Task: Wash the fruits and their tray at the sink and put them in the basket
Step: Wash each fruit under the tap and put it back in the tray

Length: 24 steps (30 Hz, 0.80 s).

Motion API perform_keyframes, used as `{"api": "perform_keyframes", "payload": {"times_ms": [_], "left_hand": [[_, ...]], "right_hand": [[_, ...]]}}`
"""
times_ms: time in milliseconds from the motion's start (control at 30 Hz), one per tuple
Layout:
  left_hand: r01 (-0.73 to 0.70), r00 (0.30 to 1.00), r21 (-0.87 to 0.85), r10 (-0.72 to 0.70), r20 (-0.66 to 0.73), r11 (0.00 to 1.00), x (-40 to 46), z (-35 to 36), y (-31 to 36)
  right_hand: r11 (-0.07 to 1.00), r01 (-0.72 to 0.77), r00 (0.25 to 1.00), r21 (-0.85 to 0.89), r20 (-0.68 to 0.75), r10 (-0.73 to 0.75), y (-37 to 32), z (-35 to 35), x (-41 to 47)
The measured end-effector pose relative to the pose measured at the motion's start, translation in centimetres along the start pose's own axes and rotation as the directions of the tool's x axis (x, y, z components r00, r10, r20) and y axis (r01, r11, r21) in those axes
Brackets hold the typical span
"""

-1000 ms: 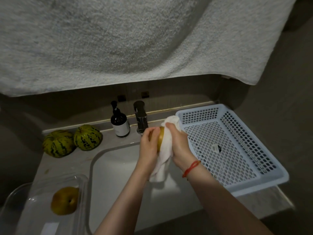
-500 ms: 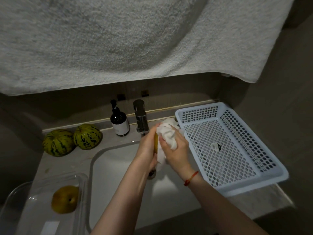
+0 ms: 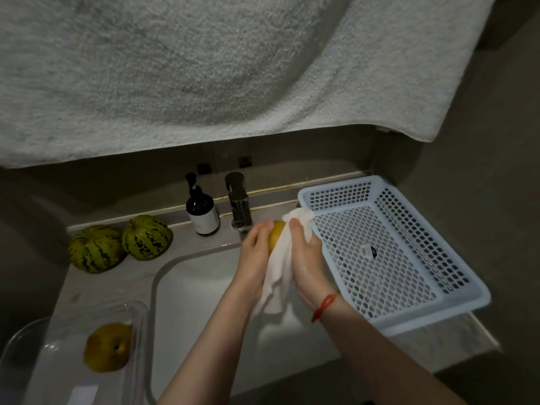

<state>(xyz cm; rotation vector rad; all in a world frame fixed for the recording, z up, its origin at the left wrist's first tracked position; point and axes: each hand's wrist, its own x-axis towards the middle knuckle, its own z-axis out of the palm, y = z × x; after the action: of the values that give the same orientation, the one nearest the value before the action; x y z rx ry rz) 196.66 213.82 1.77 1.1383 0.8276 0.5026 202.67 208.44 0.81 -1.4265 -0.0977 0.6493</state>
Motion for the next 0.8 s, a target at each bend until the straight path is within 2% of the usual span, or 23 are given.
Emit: {"api": "perform_keyframes", "payload": {"times_ms": [67, 100, 133, 200, 267, 300, 367, 433, 533, 600, 667, 733, 800], "left_hand": [[0.285, 0.957, -0.22, -0.266, 0.114, 0.933, -0.3, 0.3, 1.0], [0.364, 0.93, -0.284, -0.329, 0.166, 0.887, -0.3, 0.2, 1.3], [0.4, 0.915, -0.335, -0.351, 0.199, 0.853, -0.2, 0.0, 1.6], [0.403, 0.913, -0.42, -0.322, 0.252, 0.813, 0.0, -0.3, 1.8], [0.371, 0.926, -0.485, -0.276, 0.259, 0.792, 0.0, -0.2, 1.7], [0.343, 0.937, -0.501, -0.257, 0.235, 0.794, 0.0, 0.0, 1.5], [0.277, 0.961, -0.512, -0.242, 0.136, 0.813, 0.1, 0.5, 1.4], [0.252, 0.964, -0.535, -0.256, 0.068, 0.806, 0.1, 1.0, 1.4], [0.252, 0.961, -0.584, -0.271, 0.056, 0.772, 0.0, 1.2, 1.8], [0.26, 0.961, -0.594, -0.266, 0.079, 0.762, -0.2, 1.0, 2.2], [0.232, 0.967, -0.563, -0.251, 0.045, 0.793, -0.1, 0.5, 2.3], [0.183, 0.978, -0.496, -0.209, 0.003, 0.849, 0.0, 0.0, 2.2], [0.184, 0.98, -0.432, -0.196, 0.015, 0.883, 0.1, -0.1, 2.3]], "right_hand": [[0.945, 0.302, 0.951, -0.123, 0.116, -0.288, 0.5, -0.5, -0.8], [0.901, 0.398, 0.91, -0.173, 0.198, -0.364, 0.7, -1.0, -0.8], [0.854, 0.473, 0.866, -0.217, 0.293, -0.405, 0.7, -1.3, -0.8], [0.793, 0.545, 0.801, -0.272, 0.448, -0.397, 0.3, -1.9, -0.4], [0.755, 0.584, 0.77, -0.298, 0.496, -0.401, -0.1, -2.2, -0.1], [0.741, 0.591, 0.78, -0.319, 0.461, -0.424, -0.3, -2.3, -0.1], [0.761, 0.532, 0.843, -0.37, 0.309, -0.439, -0.6, -2.3, 0.1], [0.846, 0.403, 0.915, -0.349, 0.183, -0.36, -1.1, -2.2, 0.3], [0.99, 0.117, 0.99, -0.083, 0.092, -0.109, -2.4, -2.4, 1.1], [0.98, -0.099, 0.991, 0.173, 0.11, 0.081, -3.6, -3.0, 1.6], [0.913, -0.234, 0.968, 0.333, 0.169, 0.186, -4.7, -3.8, 2.1], [0.893, -0.275, 0.95, 0.356, 0.246, 0.194, -5.7, -4.5, 2.5], [0.91, -0.283, 0.927, 0.304, 0.329, 0.179, -6.6, -4.6, 2.7]]}}
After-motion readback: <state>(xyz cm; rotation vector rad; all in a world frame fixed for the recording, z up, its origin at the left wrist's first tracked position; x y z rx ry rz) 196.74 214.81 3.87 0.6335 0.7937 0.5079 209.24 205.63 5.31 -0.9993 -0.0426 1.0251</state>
